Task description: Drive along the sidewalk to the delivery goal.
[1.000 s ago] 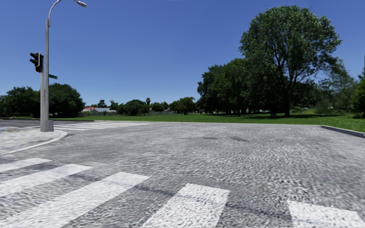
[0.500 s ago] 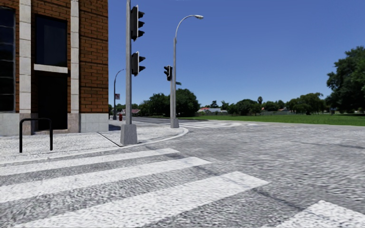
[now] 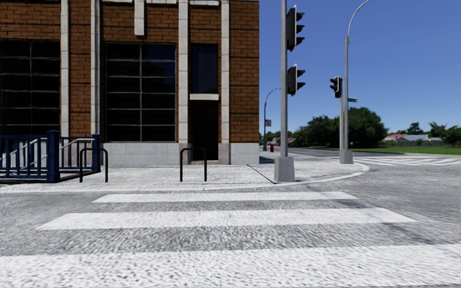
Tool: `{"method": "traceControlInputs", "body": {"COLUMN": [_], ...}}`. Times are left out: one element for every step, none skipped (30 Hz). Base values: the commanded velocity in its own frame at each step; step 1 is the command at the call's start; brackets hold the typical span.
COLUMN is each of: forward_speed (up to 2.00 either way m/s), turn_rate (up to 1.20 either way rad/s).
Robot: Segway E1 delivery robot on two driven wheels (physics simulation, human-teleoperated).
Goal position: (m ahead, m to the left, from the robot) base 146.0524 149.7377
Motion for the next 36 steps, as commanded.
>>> {"method": "traceControlInputs", "body": {"forward_speed": [1.61, 2.00, 2.00, 2.00, 2.00, 2.00, 2.00, 2.00, 2.00, 2.00, 2.00, 2.00, 2.00, 2.00, 2.00, 2.00, 2.00, 2.00, 2.00, 2.00, 2.00, 2.00, 2.00, 2.00, 2.00, 2.00, 2.00, 2.00, 2.00, 2.00, 2.00, 2.00, 2.00, 2.00, 2.00, 2.00], "turn_rate": [0.00, 0.00, 0.00, 0.00, 0.00, 0.00, 0.00, 0.00, 0.00, 0.00, 0.00, 0.00, 0.00, 0.00, 0.00, 0.00, 0.00, 0.00, 0.00, 0.00, 0.05, 0.55, 0.55, 1.03, 1.20, 1.20, 1.20, 1.20, 1.20, 1.20, 1.20, 1.20, 0.79, 0.56, 0.36, 0.36]}}
